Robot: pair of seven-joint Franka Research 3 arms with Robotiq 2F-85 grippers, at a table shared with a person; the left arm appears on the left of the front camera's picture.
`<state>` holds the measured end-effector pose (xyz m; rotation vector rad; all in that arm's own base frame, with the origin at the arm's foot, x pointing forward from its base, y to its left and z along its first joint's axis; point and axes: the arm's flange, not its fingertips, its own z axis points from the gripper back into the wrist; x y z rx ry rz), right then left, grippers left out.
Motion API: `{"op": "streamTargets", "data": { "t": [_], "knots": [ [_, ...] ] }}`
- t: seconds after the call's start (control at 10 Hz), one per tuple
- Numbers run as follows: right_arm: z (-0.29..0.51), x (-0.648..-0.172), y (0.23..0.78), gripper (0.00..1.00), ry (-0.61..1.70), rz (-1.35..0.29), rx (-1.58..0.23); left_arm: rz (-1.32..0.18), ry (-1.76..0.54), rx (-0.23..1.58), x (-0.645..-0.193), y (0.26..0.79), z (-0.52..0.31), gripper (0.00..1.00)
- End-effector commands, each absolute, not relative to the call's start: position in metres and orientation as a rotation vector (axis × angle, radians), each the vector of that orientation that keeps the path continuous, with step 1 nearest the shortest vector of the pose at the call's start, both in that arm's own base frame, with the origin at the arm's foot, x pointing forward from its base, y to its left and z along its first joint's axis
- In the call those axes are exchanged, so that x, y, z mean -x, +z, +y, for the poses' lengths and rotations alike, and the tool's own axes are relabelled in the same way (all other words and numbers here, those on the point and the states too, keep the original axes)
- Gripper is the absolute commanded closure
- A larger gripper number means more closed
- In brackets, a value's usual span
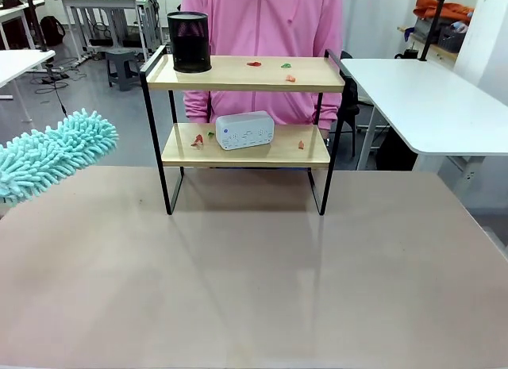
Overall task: Clean the shelf.
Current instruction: Pick up the Duster from the human, then clean the specific tier of the Shelf with the Duster once objects are removed.
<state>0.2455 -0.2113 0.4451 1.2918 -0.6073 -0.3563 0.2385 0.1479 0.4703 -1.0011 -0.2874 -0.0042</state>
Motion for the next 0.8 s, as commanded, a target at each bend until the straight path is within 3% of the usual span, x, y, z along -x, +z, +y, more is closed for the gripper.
{"op": "streamTargets", "data": {
  "t": [0.0,0.7],
  "knots": [
    [-0.2106,-0.2475,0.4485,0.00,-0.347,-0.625,-1.303,-0.287,-0.010,1.041,-0.2425,0.4835,0.1537,1.00],
    [-0.2106,-0.2475,0.4485,0.00,-0.347,-0.625,-1.303,-0.287,-0.010,1.041,-0.2425,0.4835,0.1537,1.00]
  ]
}}
